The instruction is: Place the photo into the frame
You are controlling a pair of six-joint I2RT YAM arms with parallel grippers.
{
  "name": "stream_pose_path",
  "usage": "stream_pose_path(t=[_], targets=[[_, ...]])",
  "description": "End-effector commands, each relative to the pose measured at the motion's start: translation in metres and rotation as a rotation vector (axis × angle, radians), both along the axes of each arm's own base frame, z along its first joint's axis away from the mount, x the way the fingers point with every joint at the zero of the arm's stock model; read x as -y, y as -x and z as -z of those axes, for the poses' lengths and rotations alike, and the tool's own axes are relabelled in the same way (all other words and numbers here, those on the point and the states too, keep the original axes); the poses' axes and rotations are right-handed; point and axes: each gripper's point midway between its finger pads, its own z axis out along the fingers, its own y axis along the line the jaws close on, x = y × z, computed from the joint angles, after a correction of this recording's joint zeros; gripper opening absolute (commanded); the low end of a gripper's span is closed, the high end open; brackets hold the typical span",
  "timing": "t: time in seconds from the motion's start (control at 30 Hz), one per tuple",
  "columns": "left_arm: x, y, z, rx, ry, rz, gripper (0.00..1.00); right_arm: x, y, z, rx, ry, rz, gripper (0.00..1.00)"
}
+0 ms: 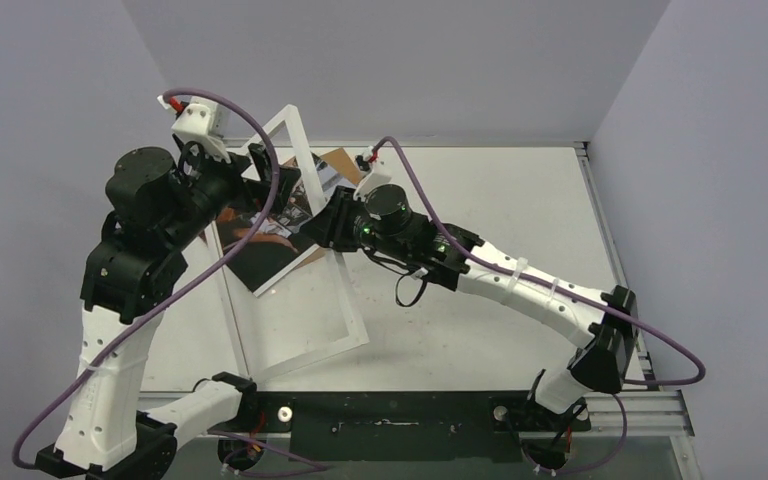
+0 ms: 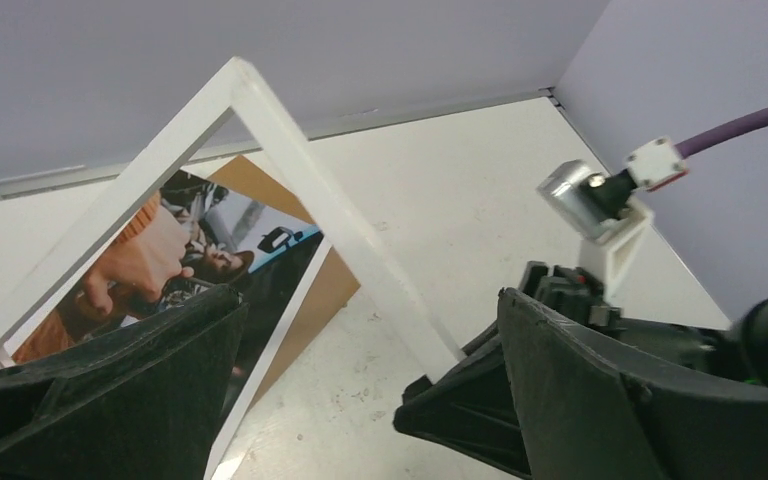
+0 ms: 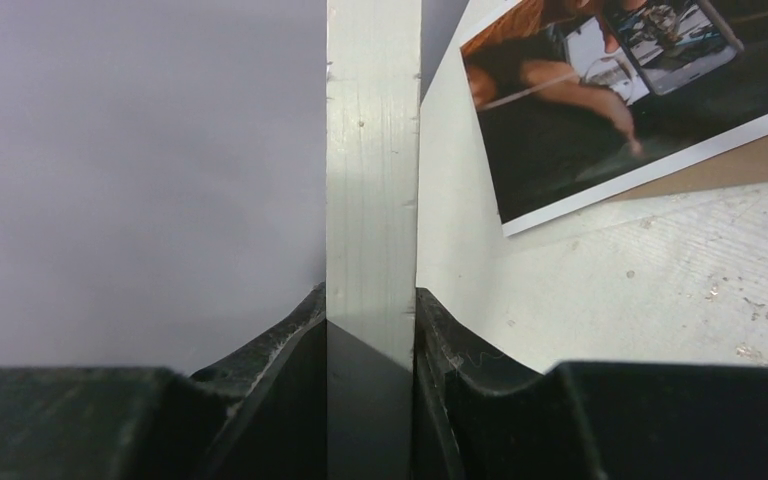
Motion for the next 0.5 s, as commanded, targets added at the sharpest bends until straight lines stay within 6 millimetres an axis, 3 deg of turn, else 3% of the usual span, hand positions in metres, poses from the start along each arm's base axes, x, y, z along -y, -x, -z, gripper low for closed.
stream_pose_path(t=[0.0,0.13,0.3,0.47], targets=[[-0.004,-0.015,-0.001,0.014,0.026,-0.058,0.97,0.037,-0.010,-0.105,0.146,-0.196,0.088,0.00],[0.000,-0.016,-0.003,0.024,0.033,-0.038,0.97,0.069,-0.033,-0.099,0.135,-0.134,0.171,0.00],[0.007,-0.017,-0.004,0.024,0.040,-0.001,0.97,0.122,-0.061,-0.086,0.134,-0.031,0.297,0.00],[0.031,-0.007,-0.006,0.050,-0.008,0.174,0.97,0.180,-0.079,-0.088,0.178,0.098,0.418,0.00]])
